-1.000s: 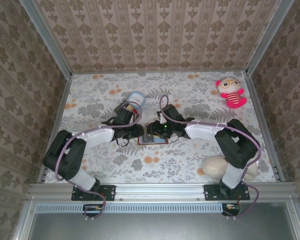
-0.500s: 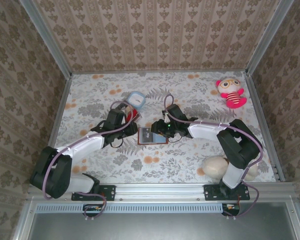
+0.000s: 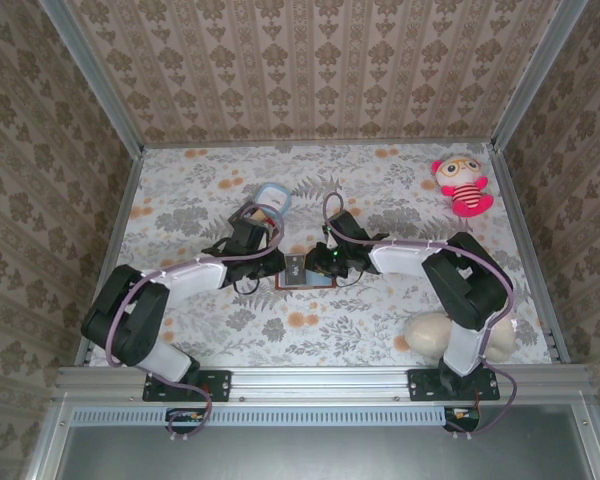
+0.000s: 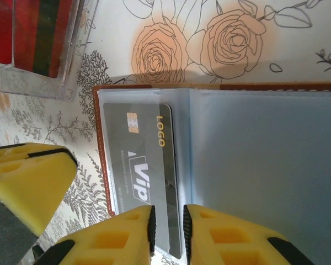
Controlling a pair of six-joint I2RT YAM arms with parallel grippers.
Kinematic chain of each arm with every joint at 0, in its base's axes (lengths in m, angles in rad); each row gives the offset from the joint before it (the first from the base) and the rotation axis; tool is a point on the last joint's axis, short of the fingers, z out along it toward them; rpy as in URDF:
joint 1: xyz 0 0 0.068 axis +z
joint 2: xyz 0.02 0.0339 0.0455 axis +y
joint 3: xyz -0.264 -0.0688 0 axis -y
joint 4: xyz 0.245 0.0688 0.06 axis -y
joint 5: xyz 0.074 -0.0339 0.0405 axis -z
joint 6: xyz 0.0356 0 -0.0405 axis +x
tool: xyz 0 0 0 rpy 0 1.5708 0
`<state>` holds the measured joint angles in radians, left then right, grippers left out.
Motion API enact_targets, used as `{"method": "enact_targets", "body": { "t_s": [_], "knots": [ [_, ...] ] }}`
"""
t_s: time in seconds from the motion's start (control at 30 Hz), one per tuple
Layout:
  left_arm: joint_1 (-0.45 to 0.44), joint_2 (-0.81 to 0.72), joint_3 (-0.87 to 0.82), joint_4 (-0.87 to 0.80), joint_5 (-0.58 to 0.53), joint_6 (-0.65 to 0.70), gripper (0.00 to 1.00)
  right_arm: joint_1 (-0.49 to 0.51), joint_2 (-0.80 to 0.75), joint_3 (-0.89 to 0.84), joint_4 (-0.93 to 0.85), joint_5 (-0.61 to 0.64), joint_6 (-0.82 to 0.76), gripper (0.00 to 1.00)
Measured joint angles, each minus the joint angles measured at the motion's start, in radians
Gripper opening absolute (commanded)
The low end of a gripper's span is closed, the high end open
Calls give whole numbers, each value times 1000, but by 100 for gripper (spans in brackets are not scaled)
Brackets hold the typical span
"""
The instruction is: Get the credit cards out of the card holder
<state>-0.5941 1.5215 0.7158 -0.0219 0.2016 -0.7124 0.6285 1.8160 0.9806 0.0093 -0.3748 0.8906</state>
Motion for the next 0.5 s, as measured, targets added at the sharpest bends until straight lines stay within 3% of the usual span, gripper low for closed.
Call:
{"method": "enact_targets", "body": {
  "t_s": [0.5],
  "knots": [
    [0, 68, 2, 0, -1, -41, 8, 5, 26, 13, -2, 0, -6, 20]
  ]
}}
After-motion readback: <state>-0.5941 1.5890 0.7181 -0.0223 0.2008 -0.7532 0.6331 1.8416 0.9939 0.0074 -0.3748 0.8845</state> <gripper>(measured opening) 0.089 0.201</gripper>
